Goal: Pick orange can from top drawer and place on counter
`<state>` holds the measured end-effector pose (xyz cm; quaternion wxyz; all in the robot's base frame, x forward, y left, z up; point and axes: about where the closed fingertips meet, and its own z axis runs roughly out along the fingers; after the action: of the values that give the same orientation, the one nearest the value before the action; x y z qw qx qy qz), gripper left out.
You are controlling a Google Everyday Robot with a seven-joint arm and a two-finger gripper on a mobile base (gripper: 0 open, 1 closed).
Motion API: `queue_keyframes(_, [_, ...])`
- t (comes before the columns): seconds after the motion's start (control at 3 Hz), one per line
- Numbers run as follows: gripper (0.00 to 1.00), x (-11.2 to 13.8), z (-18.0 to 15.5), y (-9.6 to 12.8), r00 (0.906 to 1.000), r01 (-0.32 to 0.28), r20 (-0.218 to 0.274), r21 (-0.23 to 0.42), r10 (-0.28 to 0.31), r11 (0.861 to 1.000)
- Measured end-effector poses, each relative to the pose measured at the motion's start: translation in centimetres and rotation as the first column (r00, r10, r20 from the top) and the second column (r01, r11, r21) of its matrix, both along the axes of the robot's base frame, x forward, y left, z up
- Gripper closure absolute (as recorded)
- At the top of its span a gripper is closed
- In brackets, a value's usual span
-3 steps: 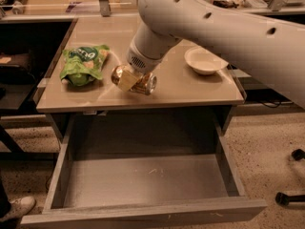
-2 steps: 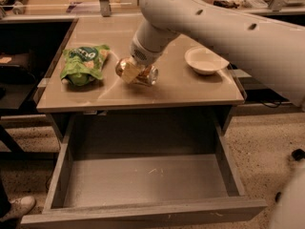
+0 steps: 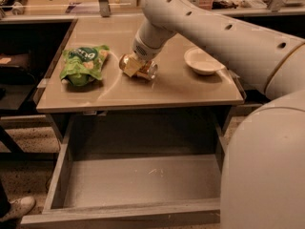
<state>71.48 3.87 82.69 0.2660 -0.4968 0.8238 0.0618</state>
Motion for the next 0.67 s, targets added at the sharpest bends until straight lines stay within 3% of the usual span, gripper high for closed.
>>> queue_keyframes(0.67, [0.58,0.14,0.28,0.09,1.0000,0.000,-0.002,0.003,0.000,1.000])
